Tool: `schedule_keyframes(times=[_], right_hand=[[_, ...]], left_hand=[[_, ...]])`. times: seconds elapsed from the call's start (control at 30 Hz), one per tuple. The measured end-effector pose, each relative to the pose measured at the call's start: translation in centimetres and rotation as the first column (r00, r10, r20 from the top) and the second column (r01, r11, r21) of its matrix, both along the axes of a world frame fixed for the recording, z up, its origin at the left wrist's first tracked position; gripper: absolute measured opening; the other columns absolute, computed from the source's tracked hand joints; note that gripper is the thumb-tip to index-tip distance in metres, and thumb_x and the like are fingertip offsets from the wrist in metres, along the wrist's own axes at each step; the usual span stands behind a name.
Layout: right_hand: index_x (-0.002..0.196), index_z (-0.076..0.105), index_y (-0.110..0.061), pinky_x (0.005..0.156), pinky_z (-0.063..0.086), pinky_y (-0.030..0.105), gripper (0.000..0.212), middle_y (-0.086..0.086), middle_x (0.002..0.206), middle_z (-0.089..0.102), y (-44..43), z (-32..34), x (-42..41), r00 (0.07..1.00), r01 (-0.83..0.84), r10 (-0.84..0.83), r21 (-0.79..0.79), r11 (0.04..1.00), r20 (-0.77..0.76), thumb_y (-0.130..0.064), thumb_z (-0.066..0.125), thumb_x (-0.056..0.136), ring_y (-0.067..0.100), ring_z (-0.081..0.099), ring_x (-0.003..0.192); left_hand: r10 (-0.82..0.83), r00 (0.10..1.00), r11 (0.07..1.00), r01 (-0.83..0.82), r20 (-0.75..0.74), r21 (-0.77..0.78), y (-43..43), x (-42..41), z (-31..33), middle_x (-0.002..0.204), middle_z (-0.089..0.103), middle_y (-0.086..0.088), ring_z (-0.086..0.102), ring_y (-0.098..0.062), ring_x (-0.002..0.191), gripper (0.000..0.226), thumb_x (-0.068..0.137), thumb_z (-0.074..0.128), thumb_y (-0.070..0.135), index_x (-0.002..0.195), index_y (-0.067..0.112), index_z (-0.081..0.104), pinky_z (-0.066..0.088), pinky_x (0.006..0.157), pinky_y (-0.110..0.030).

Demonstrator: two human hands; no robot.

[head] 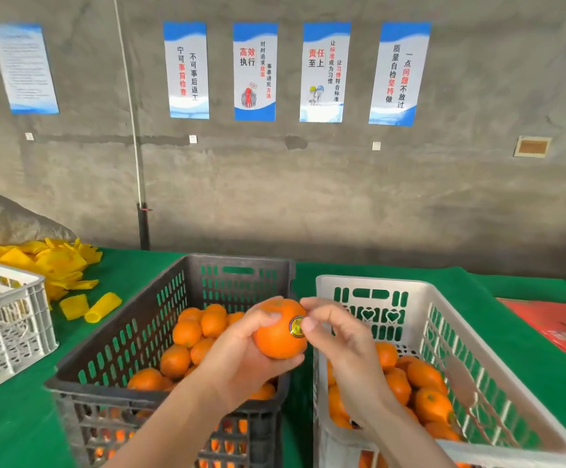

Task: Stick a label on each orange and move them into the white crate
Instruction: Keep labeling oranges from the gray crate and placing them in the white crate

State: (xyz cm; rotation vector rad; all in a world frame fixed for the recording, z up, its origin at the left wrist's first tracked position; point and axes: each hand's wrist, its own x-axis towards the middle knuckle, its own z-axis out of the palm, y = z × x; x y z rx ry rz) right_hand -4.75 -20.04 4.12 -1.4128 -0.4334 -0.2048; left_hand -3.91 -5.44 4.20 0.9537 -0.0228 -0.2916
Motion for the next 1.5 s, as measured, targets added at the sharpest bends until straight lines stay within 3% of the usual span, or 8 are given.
schedule_keyframes(times=[0.37,0.63,0.87,1.03,1.13,1.27,1.37,1.5], right_hand=[[0.071,0.062,-0.017,0.091,0.046,0.03,0.011,-0.016,0.11,0.054,-4.4,-1.5,-2.2,0.937,0.264,-0.183,-0.258,0.929,0.297,-0.027,0.062,0.077,0.002,0.052,0.109],[0.068,0.062,-0.013,0.075,0.05,0.026,0.02,-0.008,0.094,0.06,-5.8,-2.2,-2.4,0.785,0.53,-0.322,-0.303,0.792,0.529,-0.032,0.068,0.073,0.0,0.056,0.094],[0.109,0.036,-0.045,0.083,0.048,0.018,0.046,-0.022,0.112,0.051,-7.5,-2.1,-2.3,0.939,0.328,-0.215,-0.503,0.8,0.27,-0.046,0.068,0.075,-0.003,0.053,0.102],[0.135,0.037,-0.033,0.096,0.038,0.015,0.06,-0.018,0.129,0.04,-6.0,-4.4,-3.1,0.951,0.229,-0.084,-0.496,0.838,0.296,-0.045,0.055,0.079,-0.008,0.038,0.118],[0.125,0.044,-0.029,0.086,0.046,0.018,0.061,-0.011,0.118,0.041,-6.3,-5.6,-1.7,0.94,0.262,-0.093,-0.517,0.815,0.329,-0.027,0.07,0.07,-0.003,0.044,0.108],[0.114,0.041,-0.042,0.067,0.039,0.004,0.062,-0.013,0.117,0.029,-9.0,-5.3,4.7,0.943,0.328,-0.223,-0.585,0.742,0.245,-0.024,0.078,0.068,-0.005,0.044,0.097],[0.128,0.039,-0.029,0.08,0.041,0.022,0.068,0.003,0.127,0.032,-11.7,-5.3,11.2,0.926,0.309,-0.369,-0.73,0.609,0.085,-0.016,0.076,0.072,0.021,0.049,0.104],[0.14,0.027,-0.011,0.092,0.046,0.04,0.066,0.022,0.136,0.036,-15.4,-8.9,16.1,0.875,0.162,-0.484,-0.944,0.288,0.002,-0.005,0.061,0.083,0.04,0.046,0.118]], left_hand=[[-0.05,0.999,0.995,0.048,-0.022,-0.083,-4.7,-2.7,-0.1,0.129,0.057,-0.024,0.058,-0.037,0.117,0.071,0.064,0.069,0.023,0.131,0.01,0.049,0.049,0.095,-0.052],[0.003,1.0,1.0,-0.003,-0.022,-0.005,-6.2,-3.1,-0.8,0.128,0.058,-0.022,0.06,-0.035,0.114,0.074,0.065,0.067,0.025,0.134,0.011,0.046,0.05,0.093,-0.053],[0.015,1.0,0.992,-0.014,-0.004,0.127,-6.6,-3.3,-1.3,0.121,0.063,-0.02,0.061,-0.036,0.112,0.062,0.067,0.062,0.028,0.126,0.014,0.051,0.05,0.093,-0.053],[0.022,0.999,0.987,-0.027,0.034,0.157,-7.9,-3.1,-2.8,0.101,0.071,-0.018,0.071,-0.03,0.089,0.044,0.069,0.064,0.027,0.109,0.009,0.062,0.059,0.067,-0.039],[0.124,0.992,0.964,-0.119,-0.008,0.239,-8.7,-1.7,-4.4,0.106,0.071,-0.016,0.07,-0.028,0.093,0.036,0.081,0.063,0.036,0.11,0.014,0.061,0.058,0.074,-0.041],[0.211,0.957,0.738,-0.291,0.201,0.609,-9.7,1.1,-5.8,0.099,0.065,-0.009,0.064,-0.019,0.083,0.021,0.102,0.04,0.025,0.111,0.014,0.056,0.052,0.073,-0.028],[-0.099,0.885,0.193,-0.432,0.456,0.881,-9.8,2.7,-7.6,0.102,0.06,-0.008,0.06,-0.025,0.094,0.024,0.099,0.041,0.011,0.121,0.008,0.05,0.045,0.079,-0.027],[-0.284,0.827,0.076,-0.486,0.486,0.871,-10.1,3.2,-10.7,0.12,0.054,-0.012,0.05,-0.025,0.112,0.029,0.091,0.048,-0.002,0.119,0.004,0.054,0.037,0.09,-0.021]])
